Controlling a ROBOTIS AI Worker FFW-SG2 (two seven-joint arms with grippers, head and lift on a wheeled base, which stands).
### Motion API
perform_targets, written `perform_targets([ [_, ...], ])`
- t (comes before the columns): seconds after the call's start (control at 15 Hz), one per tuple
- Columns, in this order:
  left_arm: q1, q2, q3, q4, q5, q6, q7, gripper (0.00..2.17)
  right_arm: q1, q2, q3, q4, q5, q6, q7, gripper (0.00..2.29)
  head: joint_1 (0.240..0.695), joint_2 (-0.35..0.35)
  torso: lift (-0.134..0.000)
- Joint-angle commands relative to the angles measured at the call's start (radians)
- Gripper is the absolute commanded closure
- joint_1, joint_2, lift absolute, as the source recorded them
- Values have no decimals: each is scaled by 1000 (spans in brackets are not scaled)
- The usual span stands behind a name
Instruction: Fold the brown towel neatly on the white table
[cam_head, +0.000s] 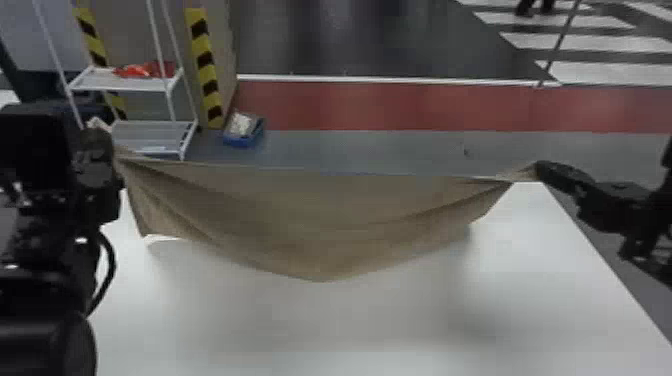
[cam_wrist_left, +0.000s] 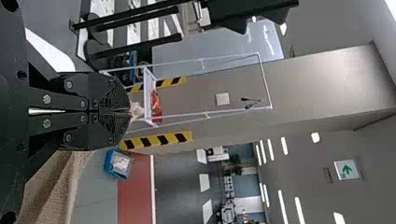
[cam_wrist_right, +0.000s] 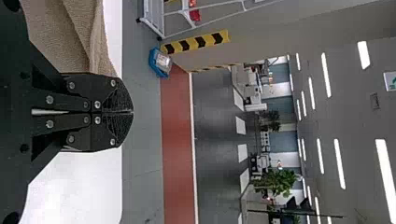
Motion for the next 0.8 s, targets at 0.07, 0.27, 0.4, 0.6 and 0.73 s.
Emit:
perform_targets([
  [0.07,-254,49,36,273,108,-37,14,1160,-176,1,109,182,98,-86,-30,1301,552,-36,-119],
  [0.27,-377,66,36,354,156,-80,-3,1160,-265,-6,127,228,126,-117,-31,1301,475,-8,-119],
  [0.4,-380,74,33,316,174,-64,-4,1160,-276,-26,128,191,127,-71,-30,1301,431,-8,-119],
  [0.6,-176,74,43,98,190,-24,12,1160,-134,-74,82,79,52,-46,-5,1301,396,-17,-119],
  [0.73,-20,66,43,9,190,-21,28,1160,-7,-92,53,13,41,-74,16,1301,423,-25,-119],
])
